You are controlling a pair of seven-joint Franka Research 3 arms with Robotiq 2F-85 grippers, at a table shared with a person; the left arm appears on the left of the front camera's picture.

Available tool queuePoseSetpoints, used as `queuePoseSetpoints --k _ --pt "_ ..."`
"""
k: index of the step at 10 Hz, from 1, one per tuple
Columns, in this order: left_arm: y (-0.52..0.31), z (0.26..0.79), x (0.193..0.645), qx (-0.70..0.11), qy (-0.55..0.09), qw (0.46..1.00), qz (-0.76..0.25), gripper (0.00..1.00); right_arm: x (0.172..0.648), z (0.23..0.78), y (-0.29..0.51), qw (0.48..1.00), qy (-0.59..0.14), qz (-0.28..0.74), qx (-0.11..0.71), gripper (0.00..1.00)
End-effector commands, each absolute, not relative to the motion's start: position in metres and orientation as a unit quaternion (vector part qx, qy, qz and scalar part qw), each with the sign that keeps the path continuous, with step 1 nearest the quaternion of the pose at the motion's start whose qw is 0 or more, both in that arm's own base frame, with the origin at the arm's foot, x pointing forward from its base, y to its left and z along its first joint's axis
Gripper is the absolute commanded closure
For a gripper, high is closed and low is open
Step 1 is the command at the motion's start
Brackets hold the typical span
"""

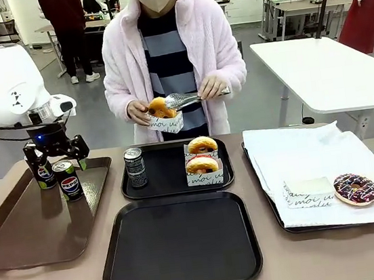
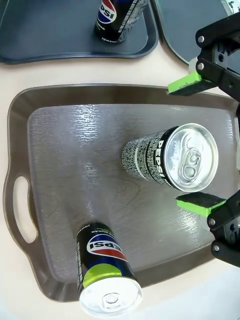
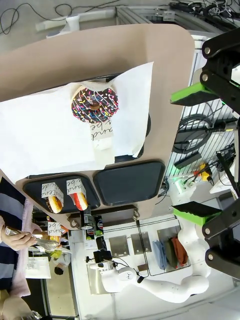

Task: Set up donuts and drinks on trays.
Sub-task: Pick up one Pepsi coke from the Handle tray and place it on the Flat Tray without a Pepsi coke.

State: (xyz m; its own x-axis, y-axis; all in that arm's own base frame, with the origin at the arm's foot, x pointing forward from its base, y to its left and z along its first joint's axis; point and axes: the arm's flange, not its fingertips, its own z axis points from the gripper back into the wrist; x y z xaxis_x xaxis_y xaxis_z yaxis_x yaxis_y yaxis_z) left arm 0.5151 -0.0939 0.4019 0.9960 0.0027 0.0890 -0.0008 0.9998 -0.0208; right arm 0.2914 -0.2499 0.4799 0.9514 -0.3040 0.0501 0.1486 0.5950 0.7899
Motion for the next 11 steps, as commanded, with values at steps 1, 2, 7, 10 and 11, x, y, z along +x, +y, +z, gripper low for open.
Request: queuePoseSetpoints --k 1,2,7,10,11 --pt "-0.089 0.395 0.515 -0.005 -0.039 0.999 0.003 0.0 0.291 0.48 -0.249 0.888 -0.088 -0.126 0.433 0.0" --pt "-0.088 0.394 0.518 -0.006 -0.034 0.999 0.002 0.0 0.291 0.48 -0.249 0.888 -0.088 -0.126 0.433 0.0" --pt "-0.083 0.379 0.526 -0.009 -0.021 1.0 0.012 0.0 0.291 0.48 -0.249 0.888 -0.088 -0.126 0.433 0.0" --pt "-0.083 0.375 0.526 -0.013 -0.013 1.0 0.009 0.04 0.291 0.48 -0.249 0.888 -0.088 -0.126 0.433 0.0" --pt "-0.083 0.377 0.525 -0.014 -0.014 1.0 0.009 0.57 0.291 0.48 -0.249 0.888 -0.088 -0.126 0.433 0.0"
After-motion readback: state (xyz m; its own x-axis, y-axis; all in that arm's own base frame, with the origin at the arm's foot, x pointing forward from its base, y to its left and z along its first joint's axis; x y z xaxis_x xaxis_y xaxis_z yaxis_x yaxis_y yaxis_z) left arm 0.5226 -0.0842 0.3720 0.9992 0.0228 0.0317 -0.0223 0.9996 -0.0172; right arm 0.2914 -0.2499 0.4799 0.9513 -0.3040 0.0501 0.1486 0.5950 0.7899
